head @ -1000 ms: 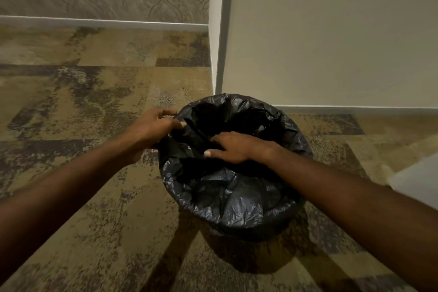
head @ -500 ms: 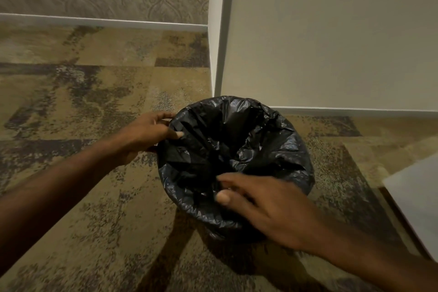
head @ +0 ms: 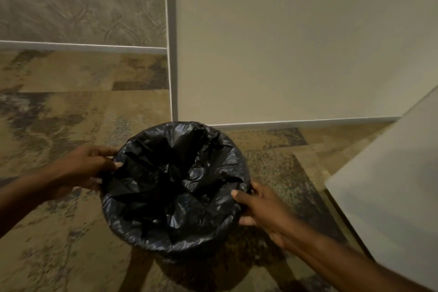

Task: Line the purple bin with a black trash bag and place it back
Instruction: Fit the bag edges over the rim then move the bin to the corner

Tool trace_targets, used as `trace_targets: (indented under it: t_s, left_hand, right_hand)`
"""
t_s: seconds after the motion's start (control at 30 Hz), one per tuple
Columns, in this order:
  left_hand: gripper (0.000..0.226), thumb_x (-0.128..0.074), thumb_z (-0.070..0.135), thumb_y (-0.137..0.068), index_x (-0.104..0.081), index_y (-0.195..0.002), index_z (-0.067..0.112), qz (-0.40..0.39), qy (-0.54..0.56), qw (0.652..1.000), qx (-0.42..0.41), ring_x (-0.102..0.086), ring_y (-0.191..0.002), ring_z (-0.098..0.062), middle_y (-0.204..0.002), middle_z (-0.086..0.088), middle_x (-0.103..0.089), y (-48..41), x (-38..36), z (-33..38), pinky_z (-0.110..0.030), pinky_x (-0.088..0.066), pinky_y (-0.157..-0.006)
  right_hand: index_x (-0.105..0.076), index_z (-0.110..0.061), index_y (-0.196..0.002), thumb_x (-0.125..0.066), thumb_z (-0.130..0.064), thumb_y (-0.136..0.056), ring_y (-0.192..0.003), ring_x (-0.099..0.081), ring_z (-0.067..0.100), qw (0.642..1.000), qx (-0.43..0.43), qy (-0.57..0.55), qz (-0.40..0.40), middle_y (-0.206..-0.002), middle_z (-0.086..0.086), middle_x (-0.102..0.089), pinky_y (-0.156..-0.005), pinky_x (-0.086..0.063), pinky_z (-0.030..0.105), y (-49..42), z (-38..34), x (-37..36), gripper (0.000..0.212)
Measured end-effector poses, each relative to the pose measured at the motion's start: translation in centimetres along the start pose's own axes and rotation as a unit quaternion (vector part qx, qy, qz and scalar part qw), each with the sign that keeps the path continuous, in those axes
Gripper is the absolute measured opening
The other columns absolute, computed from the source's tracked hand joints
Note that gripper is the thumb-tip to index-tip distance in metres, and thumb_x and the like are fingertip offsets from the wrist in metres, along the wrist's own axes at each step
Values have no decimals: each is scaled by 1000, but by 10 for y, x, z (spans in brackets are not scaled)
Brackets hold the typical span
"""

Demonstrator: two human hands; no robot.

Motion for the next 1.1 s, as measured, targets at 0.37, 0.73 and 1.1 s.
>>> trace_targets:
  t_s: [0.37,0.73,1.1]
  left_hand:
    - [17,-58,2,-101,-67,-96,15,-8,-13,997,-75,-69,-90,-28,-101,-13,-71,36,-57,141,-34,-56,-63]
    - [16,-60,-1,-98,-66,-112,-7,10,3,992,-127,-70,-78,-26,-96,-16,-70,26,-161,303,-34,-64,-57]
    - [30,-56,-6,-96,-62,-124,-12,-27,-52,986,-156,-67,-73,-27,-120,-24,-68,-84,-268,373,-42,-60,-74]
  right_hand:
    - [-69,-6,-113,-67,-9,-93,-75,-79,18,997,21,41,54,-102,11,-78,-58,-60,28,6,-91,120,21]
    - [-59,3,-114,-64,-3,-93,-73,-66,23,981,59,65,175,-107,14,-66,-38,-55,24,19,-207,268,22]
    - [-55,4,-100,-57,3,-94,-88,-61,39,939,32,109,325,-103,24,-60,-52,-53,40,-74,-188,345,7]
Point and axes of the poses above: each hand's wrist, its own y-axis away from the middle knuckle, its own x-axis out of the back of the hand, z = x × y, the point moved 3 cm from there along -y, towards the middle knuckle
